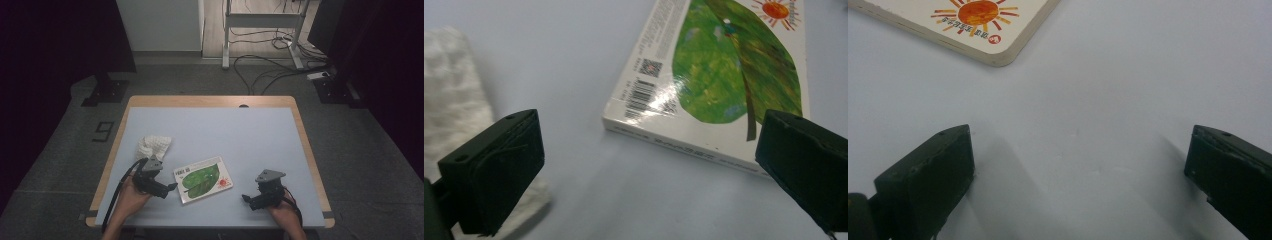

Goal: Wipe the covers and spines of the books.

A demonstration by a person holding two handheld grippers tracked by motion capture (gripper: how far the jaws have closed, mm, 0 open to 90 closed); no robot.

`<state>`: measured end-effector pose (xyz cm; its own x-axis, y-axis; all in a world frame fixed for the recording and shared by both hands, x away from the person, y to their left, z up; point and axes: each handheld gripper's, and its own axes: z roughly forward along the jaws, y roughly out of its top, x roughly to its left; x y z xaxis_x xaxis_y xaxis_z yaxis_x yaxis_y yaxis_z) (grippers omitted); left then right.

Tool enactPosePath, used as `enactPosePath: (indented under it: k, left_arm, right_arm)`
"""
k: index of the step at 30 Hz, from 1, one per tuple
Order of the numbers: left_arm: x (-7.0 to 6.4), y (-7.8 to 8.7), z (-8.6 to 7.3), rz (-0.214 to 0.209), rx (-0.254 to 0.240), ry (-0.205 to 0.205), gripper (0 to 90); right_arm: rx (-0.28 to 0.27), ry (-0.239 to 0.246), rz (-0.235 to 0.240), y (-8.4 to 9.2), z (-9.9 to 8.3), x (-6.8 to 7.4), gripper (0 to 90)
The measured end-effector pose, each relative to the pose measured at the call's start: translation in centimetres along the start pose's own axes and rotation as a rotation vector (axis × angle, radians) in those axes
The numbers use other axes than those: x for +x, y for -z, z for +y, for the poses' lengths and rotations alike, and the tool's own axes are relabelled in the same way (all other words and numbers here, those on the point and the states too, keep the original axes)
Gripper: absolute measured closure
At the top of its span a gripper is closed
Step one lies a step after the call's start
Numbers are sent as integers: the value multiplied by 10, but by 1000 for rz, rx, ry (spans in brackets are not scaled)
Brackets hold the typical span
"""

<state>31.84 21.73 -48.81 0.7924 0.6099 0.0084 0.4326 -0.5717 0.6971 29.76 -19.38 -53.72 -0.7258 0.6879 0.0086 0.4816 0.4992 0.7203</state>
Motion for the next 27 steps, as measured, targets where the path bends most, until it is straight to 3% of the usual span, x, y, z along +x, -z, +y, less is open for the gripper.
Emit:
enactPosePath:
  k: [12,27]
  left_arm:
    - [-15,-23,-17,-1,89,-64,0]
    - [-22,-32,-18,-79,50,-48,0]
  right_arm:
    - [0,0,0,0,0,0,0]
    - [6,3,2,0,1,0,0]
